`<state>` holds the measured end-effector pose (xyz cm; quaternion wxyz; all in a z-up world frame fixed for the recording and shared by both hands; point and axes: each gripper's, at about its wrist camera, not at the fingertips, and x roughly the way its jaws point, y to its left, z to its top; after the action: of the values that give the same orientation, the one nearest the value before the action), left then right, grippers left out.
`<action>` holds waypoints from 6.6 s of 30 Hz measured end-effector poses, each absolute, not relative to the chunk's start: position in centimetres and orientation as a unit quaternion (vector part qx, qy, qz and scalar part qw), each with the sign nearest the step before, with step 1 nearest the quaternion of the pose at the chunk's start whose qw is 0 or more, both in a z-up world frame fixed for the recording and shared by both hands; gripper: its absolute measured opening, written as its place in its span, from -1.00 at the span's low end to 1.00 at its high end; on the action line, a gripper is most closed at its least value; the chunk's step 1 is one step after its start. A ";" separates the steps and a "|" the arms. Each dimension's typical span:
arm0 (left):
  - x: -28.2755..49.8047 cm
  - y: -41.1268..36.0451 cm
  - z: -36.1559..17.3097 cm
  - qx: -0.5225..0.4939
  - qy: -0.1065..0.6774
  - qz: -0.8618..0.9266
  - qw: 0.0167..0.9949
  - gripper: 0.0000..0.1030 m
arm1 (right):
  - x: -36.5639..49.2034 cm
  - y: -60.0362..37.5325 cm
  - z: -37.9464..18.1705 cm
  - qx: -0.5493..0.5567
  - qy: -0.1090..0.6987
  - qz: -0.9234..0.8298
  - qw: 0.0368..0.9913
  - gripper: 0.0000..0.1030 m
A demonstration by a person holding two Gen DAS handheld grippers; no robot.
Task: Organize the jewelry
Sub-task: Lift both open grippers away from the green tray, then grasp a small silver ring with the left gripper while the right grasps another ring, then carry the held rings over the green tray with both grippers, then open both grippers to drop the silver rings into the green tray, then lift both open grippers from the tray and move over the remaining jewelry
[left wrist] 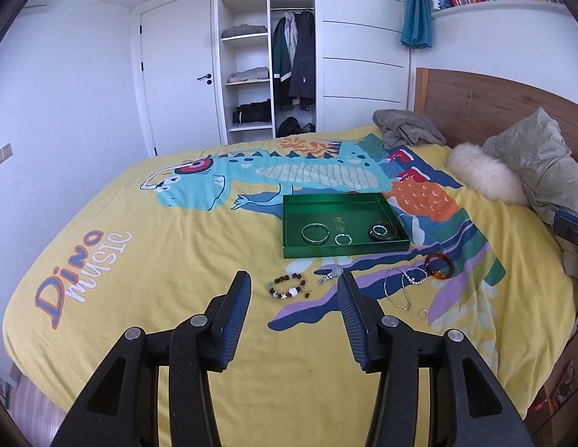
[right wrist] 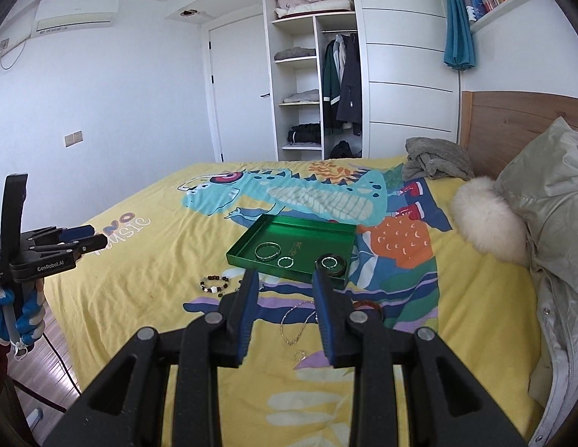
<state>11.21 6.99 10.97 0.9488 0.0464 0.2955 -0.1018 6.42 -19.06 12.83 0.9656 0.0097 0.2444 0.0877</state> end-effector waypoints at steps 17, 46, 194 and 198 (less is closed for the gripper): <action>10.8 4.7 3.7 0.038 0.333 -0.136 0.932 -0.04 | 4.7 -19.8 6.8 0.037 0.271 0.092 0.957 -0.45; 23.3 -6.5 -13.4 0.099 0.430 -0.228 0.868 -0.08 | 19.9 -19.8 -12.0 -0.013 0.405 0.201 0.892 -0.44; 32.6 5.9 13.1 0.073 0.319 -0.056 0.943 -0.20 | 27.1 -19.8 12.6 -0.019 0.307 0.060 0.950 -0.54; 27.6 8.4 14.5 0.073 0.309 -0.051 0.947 -0.20 | 21.7 -20.4 14.4 -0.008 0.292 0.048 0.955 -0.54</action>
<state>27.60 8.41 14.46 0.9470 0.0729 0.3088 -0.0510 21.66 -20.40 14.43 0.9552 -0.0083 0.2921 0.0478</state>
